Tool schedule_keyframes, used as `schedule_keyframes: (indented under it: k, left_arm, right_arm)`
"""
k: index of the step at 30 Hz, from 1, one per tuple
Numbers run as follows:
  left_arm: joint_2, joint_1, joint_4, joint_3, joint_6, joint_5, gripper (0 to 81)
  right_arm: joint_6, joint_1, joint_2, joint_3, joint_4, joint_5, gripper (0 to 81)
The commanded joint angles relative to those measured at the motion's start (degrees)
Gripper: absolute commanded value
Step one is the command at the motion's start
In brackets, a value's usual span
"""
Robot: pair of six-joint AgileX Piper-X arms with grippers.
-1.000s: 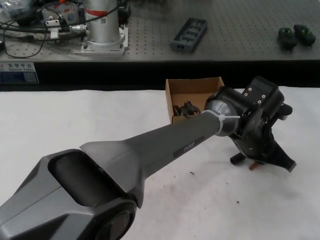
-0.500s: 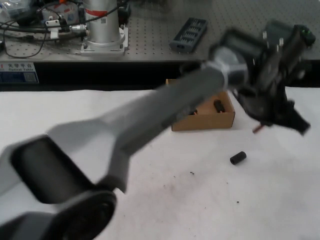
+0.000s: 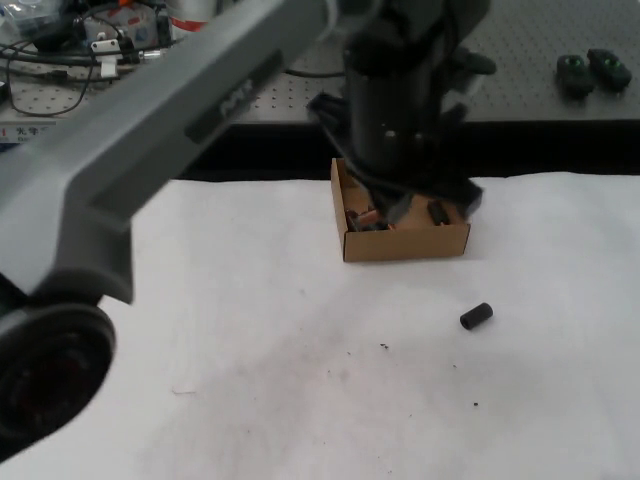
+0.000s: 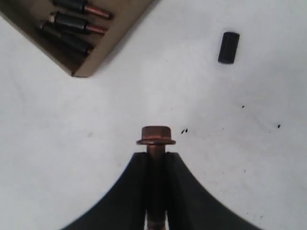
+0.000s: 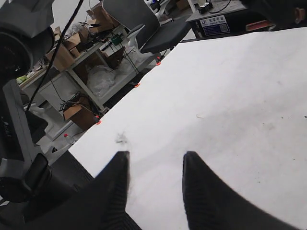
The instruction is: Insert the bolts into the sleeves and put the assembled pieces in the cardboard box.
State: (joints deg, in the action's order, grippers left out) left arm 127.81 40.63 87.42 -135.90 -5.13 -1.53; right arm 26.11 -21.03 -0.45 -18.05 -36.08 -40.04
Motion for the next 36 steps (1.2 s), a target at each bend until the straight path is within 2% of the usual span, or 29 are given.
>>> schedule_keyframes:
  k: [1,7,17,23,29,36]
  left_arm:
    - [-4.0,0.2,1.6,3.2,-1.5,1.5,0.6]
    - [-12.4,0.3,1.4,15.5,-1.4,1.2,0.6]
    - [-35.2,0.4,-26.0,56.2,0.2,1.5,0.6]
    - [-42.2,0.4,-38.1,76.7,1.2,2.2,0.6]
    - [-42.9,0.4,-45.4,87.4,3.1,2.0,0.6]
    - [-42.9,0.4,-54.2,92.7,3.9,1.5,0.6]
  right_arm:
    - [-0.4,0.2,0.4,0.0,0.7,-0.9,28.6]
    - [-0.4,0.2,0.4,0.0,0.7,-1.0,28.6]
    - [-0.4,0.2,0.4,0.0,0.7,-2.1,28.6]
    - [-0.4,0.2,0.4,0.0,0.7,-2.1,28.6]
    - [-0.4,0.2,0.4,0.0,0.7,-2.1,28.6]
    - [-0.4,0.2,0.4,0.0,0.7,-2.1,28.6]
